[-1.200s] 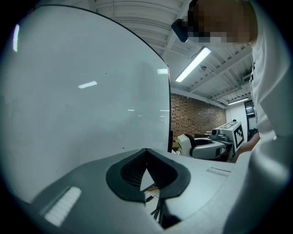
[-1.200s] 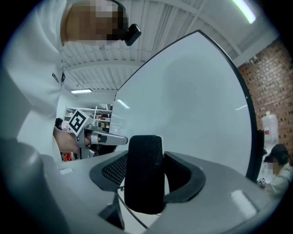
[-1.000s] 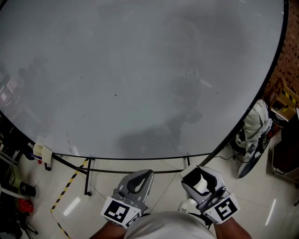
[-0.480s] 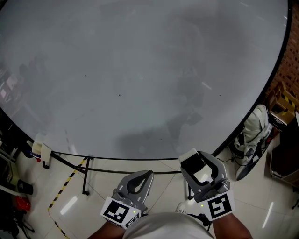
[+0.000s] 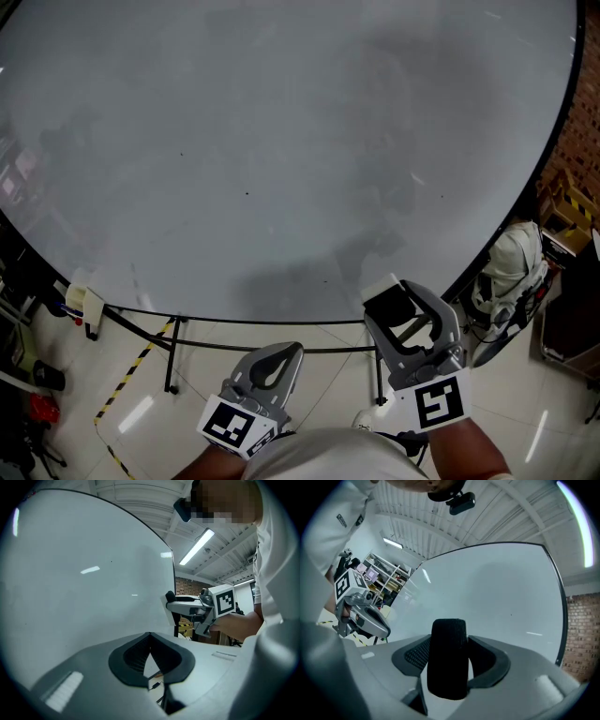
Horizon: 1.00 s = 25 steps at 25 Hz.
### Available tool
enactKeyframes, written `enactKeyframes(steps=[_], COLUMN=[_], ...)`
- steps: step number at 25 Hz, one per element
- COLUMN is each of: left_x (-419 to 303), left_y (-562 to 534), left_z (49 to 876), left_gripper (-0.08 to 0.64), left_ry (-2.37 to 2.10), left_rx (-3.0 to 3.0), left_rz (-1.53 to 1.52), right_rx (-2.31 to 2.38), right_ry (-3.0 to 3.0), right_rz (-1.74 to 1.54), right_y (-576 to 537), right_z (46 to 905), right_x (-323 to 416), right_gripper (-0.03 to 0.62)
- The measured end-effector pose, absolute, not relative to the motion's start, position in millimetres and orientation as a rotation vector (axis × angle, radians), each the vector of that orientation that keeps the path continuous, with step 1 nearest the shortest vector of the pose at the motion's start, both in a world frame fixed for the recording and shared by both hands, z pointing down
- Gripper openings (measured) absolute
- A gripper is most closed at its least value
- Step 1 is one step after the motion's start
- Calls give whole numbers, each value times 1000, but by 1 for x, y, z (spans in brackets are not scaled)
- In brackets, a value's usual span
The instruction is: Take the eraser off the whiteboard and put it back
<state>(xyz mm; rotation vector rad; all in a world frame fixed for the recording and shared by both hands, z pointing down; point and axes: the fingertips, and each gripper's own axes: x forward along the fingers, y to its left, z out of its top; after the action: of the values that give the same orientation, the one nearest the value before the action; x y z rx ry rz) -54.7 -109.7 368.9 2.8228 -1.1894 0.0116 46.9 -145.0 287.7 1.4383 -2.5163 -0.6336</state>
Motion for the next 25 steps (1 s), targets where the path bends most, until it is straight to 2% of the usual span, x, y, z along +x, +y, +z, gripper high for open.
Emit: enactKeyframes(steps=[18,25], left_x=[-46,-47], left_y=[-108,-105], left_z=[370,374], left_gripper=[15,15], left_ry=[-1148,-1137], left_rx=[2814,2815], left_rz=[-24,-25], right_rx=[1414,1465], right_ry=[-2241,-2103], right_rz=[-763,-919], right_y=[-180,-198], right_z=[267,249], right_x=[39,26], right_gripper=[236,236])
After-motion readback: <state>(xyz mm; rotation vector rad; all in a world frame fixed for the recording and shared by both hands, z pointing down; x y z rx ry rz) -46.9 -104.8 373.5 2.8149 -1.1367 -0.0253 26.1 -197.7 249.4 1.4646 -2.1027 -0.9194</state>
